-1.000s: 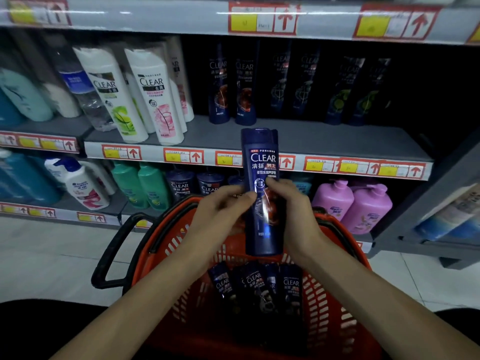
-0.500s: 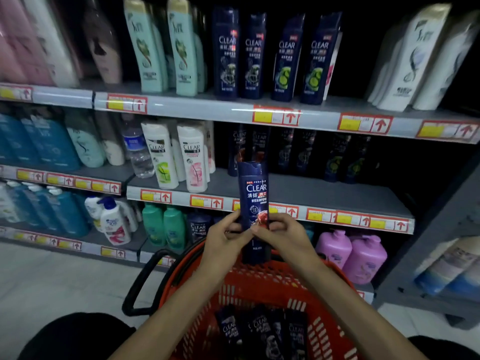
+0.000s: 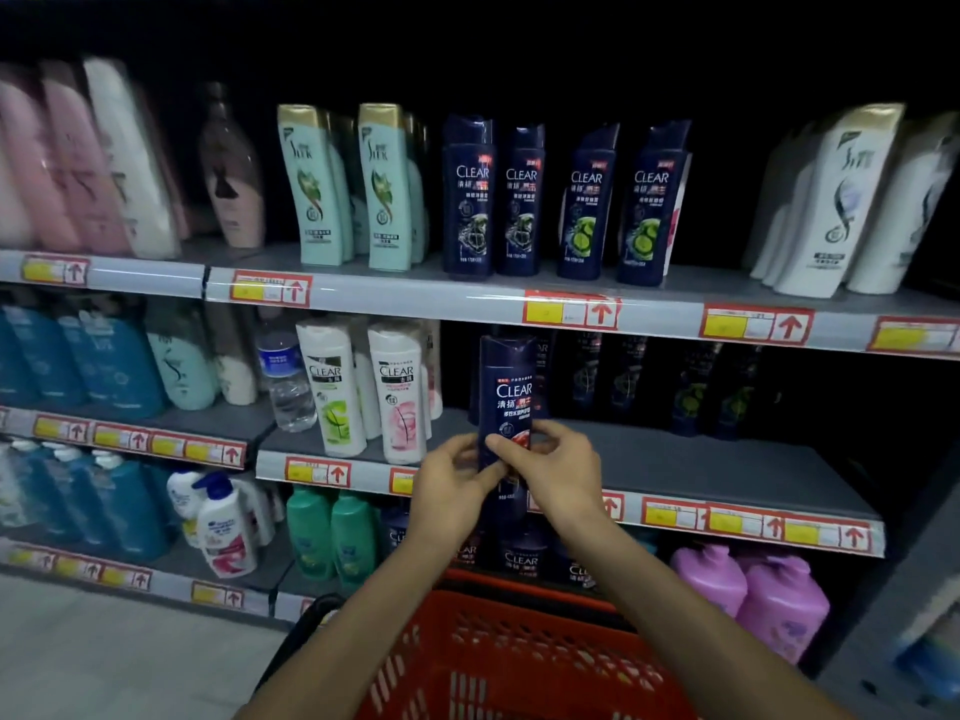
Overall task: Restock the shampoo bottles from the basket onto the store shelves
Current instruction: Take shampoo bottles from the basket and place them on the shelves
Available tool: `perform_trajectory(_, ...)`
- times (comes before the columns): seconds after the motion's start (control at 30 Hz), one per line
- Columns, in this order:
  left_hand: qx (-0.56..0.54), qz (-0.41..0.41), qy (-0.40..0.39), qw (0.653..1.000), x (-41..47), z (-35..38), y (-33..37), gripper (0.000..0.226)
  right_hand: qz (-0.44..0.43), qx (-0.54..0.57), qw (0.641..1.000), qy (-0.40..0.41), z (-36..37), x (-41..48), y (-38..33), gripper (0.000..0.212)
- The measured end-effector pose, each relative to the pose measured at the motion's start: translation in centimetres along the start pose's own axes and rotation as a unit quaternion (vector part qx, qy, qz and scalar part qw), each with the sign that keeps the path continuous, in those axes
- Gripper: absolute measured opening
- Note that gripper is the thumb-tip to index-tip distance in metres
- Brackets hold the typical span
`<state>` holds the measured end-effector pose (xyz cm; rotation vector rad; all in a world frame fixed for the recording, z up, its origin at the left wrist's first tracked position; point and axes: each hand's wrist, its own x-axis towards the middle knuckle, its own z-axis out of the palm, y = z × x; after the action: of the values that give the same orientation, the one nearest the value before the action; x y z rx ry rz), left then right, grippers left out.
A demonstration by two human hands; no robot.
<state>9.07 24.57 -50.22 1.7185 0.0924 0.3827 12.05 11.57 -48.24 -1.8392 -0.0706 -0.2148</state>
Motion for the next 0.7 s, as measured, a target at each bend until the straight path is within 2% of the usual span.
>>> perform_trajectory(0.17,0.017,0.02,0.005,1.0,4.6,0.5,-1.6,0.048,-0.032,-0.016,0.999,0.024,1.6,3.8,0.8,0.043)
perform_trajectory(0.4,-0.009,0.02,0.036,0.999,10.0,2.1,-3.7,0.056,-0.068,-0.038,0.995,0.056,3.5,8.0,2.2,0.029)
perform_trajectory(0.7,0.024,0.02,0.041,0.999,12.8,3.1,-7.0,0.051,-0.076,-0.091,0.99,0.081,6.1,10.9,5.2,0.055)
